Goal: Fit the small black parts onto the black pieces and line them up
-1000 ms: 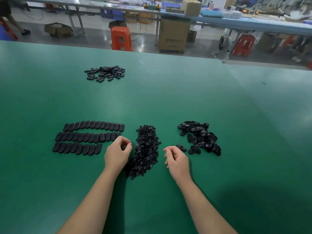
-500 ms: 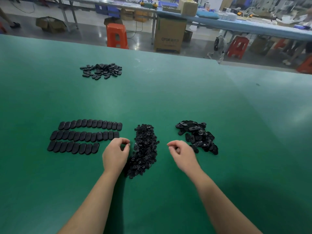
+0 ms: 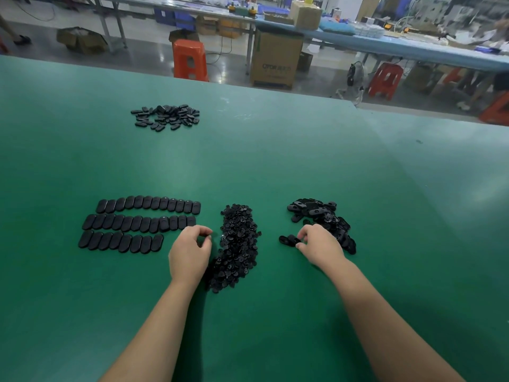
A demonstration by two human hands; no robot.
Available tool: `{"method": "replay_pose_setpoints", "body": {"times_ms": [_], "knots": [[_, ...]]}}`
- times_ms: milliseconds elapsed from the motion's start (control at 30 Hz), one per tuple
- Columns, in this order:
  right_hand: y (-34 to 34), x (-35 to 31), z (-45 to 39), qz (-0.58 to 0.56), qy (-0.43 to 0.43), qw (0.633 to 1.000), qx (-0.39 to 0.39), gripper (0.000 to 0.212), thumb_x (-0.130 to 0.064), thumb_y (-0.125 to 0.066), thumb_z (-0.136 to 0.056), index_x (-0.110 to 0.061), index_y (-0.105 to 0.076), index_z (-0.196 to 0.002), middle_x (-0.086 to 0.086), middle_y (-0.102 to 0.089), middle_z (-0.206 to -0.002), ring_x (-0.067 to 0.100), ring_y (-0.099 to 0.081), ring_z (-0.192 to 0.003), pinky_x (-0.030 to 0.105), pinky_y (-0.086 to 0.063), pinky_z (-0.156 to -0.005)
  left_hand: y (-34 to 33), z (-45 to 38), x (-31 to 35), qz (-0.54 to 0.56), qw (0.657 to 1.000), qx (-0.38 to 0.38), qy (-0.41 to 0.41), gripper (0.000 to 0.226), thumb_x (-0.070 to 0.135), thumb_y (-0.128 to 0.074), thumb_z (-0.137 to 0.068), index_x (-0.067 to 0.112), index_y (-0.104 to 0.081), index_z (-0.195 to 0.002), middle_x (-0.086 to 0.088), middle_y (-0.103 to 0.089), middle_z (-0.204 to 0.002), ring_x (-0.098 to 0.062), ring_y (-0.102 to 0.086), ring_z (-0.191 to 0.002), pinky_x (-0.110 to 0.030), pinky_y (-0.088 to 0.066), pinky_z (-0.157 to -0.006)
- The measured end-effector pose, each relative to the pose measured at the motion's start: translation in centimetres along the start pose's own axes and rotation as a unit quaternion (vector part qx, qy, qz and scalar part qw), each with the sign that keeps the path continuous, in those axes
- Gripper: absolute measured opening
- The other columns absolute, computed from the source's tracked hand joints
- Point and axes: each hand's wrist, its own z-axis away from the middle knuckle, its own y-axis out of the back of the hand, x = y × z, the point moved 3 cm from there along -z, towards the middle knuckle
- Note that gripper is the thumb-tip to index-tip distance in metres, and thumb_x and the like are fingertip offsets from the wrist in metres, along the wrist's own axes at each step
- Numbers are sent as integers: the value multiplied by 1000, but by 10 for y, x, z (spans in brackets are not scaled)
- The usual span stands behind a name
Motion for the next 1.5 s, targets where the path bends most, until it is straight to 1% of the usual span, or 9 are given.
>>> {"method": "replay_pose_setpoints", "body": {"times_ms": [200, 467, 567, 700, 800, 967, 1133, 1300, 1500], "knots": [[-1, -2, -1, 3, -2, 1000, -2, 33, -27, -62, -98, -23, -57, -131, -2, -60, -124, 20, -62, -104, 34, -51, -82, 0, 1, 0, 5, 1000, -1, -1, 12, 17, -66, -92, 30, -67, -93, 13, -64, -92, 2, -54, -71, -22, -37, -55], [3, 3, 4, -25, -21, 998, 46, 16, -26, -59, -100, -21, -66, -112, -3, -59, -103, 19, -60, -80, 30, -45, -68, -1, 0, -2, 18, 1000, 3, -6, 10, 19, -64, -94, 25, -72, -99, 12, -65, -93, -1, -56, -72, -21, -39, -55], [7, 0, 8, -132, -22, 988, 76, 14, -24, -61, -98, -21, -66, -111, -10, -62, -86, 13, -59, -76, 28, -44, -67, -2, 0, -3, 25, 1000, 5, -1, 13, 18, -64, -95, 25, -72, -102, 13, -65, -92, -3, -56, -69, -24, -40, -55], [-3, -19, 21, -362, -13, 932, 23, 18, -15, -64, -96, -21, -66, -112, -5, -72, -94, 13, -63, -81, 29, -50, -71, -2, 1, -5, 55, 998, 10, 5, 23, 16, -65, -95, 23, -72, -116, 8, -71, -100, -11, -62, -77, -33, -53, -69], [-21, -32, 31, -429, -20, 903, 2, 18, -11, -59, -97, -26, -66, -104, 0, -71, -95, 11, -57, -71, 28, -46, -65, -2, 1, -4, 46, 999, 8, -2, 18, 18, -67, -95, 20, -75, -111, 6, -73, -103, -12, -64, -86, -30, -54, -76], [-45, -44, 42, -454, -2, 890, 41, 15, -17, -60, -98, -30, -67, -96, -3, -66, -80, 12, -54, -63, 31, -49, -61, -1, 1, -4, 45, 999, 11, -1, 11, 17, -68, -94, 20, -77, -99, 7, -72, -91, -12, -63, -77, -26, -49, -66], [-56, -49, 52, -427, 34, 897, 105, 24, -16, -63, -96, -39, -62, -94, -10, -57, -78, 1, -48, -60, 14, -38, -55, -2, 1, -2, 15, 1000, 1, -5, 12, 18, -65, -96, 22, -76, -99, 8, -71, -90, -9, -60, -72, -24, -44, -59], [-57, -48, 52, -409, 52, 904, 115, 32, -14, -63, -95, -44, -59, -87, -9, -53, -75, 2, -46, -57, 15, -37, -53, -2, 5, 2, -24, 999, -3, -29, 22, 11, -60, -98, 17, -75, -112, 5, -73, -109, -15, -66, -91, -27, -51, -75], [-58, -48, 52, -413, 56, 901, 121, 36, -14, -63, -96, -48, -58, -87, -5, -59, -82, 0, -48, -60, 15, -40, -54, 0, 9, 6, -43, 997, 27, -50, 18, 9, -63, -96, 12, -78, -105, 0, -74, -103, -18, -67, -88, -27, -50, -76]]}}
